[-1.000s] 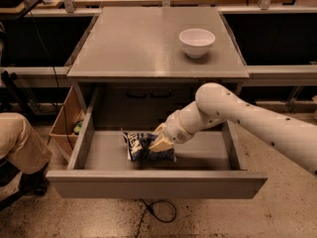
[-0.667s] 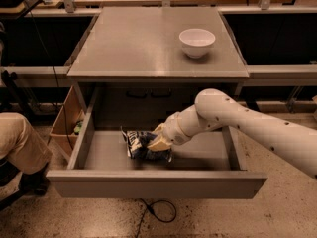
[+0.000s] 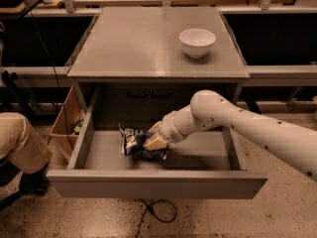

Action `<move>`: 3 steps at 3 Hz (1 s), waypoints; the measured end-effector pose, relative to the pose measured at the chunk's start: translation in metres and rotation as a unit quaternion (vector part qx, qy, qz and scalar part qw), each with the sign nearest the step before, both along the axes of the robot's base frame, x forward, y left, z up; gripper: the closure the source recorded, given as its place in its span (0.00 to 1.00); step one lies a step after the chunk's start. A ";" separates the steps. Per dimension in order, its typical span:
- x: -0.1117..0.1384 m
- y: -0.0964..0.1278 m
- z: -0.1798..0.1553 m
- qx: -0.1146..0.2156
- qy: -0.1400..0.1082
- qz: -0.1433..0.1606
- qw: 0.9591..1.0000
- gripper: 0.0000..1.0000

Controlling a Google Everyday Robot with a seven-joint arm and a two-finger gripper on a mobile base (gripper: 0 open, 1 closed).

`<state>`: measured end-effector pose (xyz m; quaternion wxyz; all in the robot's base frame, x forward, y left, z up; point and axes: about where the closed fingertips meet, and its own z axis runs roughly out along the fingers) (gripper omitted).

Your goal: Place blue chip bag into top drawer

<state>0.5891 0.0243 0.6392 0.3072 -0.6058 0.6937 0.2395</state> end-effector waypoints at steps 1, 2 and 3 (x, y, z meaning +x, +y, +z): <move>0.012 0.008 0.000 0.005 -0.005 -0.006 1.000 0.15; 0.018 0.013 0.007 0.011 -0.003 -0.003 1.000 0.00; 0.021 0.005 0.021 0.023 0.021 -0.002 1.000 0.00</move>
Offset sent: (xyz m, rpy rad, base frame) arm 0.0272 0.0146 0.0175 0.0333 -0.0057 -0.0039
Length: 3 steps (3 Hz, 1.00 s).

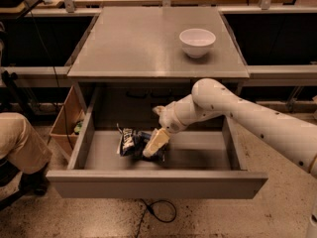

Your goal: Place blue chip bag into top drawer

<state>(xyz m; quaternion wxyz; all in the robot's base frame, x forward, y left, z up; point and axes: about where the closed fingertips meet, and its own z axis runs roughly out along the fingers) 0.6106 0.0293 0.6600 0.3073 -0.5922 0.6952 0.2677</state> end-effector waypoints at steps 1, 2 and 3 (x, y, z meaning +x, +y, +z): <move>-0.007 -0.026 0.032 -0.002 0.013 0.003 1.000 0.00; -0.026 -0.059 0.100 -0.023 -0.013 0.000 1.000 0.00; -0.035 -0.073 0.157 -0.040 -0.057 0.001 0.998 0.00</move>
Offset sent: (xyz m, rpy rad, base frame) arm -0.0440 -0.0945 0.1622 -0.0855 -0.0599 -0.0224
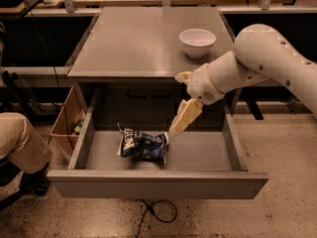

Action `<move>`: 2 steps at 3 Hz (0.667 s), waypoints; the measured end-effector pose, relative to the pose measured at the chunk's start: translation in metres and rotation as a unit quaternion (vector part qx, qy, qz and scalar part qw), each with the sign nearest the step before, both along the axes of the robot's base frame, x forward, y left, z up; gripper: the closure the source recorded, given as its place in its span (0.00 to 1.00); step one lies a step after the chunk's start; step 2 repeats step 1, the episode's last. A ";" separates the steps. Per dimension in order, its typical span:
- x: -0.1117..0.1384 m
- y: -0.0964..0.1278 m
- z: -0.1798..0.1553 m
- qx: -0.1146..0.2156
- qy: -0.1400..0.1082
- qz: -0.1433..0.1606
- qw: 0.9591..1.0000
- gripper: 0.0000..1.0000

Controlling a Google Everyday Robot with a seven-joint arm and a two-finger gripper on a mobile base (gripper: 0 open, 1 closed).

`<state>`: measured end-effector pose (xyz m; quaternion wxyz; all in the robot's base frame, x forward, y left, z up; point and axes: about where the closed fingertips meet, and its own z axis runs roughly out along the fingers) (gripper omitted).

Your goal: Place blue chip bag into top drawer

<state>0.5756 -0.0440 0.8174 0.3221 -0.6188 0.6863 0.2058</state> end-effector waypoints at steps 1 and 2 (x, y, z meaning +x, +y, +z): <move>0.002 -0.024 0.055 -0.003 -0.045 -0.026 0.999 0.00; 0.002 -0.024 0.055 -0.003 -0.045 -0.026 0.999 0.00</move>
Offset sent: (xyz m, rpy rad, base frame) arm 0.0000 0.0000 0.0000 0.0000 0.0000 0.0000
